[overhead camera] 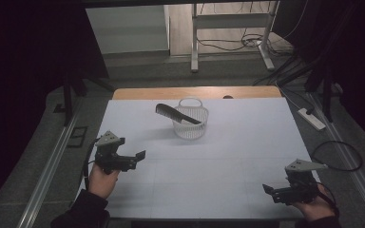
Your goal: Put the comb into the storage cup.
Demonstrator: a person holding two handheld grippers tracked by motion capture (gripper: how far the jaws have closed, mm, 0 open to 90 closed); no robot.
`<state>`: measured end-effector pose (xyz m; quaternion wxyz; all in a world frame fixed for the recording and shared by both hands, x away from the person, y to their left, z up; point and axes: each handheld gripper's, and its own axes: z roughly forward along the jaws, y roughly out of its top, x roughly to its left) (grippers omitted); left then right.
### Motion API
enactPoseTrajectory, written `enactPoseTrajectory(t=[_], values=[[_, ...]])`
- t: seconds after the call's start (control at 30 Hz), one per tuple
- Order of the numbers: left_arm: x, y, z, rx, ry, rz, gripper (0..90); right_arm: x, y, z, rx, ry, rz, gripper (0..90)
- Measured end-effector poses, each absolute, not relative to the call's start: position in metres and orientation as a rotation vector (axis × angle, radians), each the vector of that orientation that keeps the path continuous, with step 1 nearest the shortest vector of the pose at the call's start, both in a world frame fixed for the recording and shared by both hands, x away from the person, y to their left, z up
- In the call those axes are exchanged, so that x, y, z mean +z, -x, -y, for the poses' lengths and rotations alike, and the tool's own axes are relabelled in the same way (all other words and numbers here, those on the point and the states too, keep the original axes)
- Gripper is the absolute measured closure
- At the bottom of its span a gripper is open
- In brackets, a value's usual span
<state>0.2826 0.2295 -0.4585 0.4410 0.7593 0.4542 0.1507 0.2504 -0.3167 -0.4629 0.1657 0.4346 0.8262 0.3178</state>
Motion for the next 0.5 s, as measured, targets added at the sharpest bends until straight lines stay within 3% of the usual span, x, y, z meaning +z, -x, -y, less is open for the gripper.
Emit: enactPoseTrajectory(t=[0.5], values=[[-0.460,-0.267,-0.233,0.377,-1.897,-1.144,0.0,-0.463,-0.250,0.317,0.907,-1.244,-2.347,0.0]])
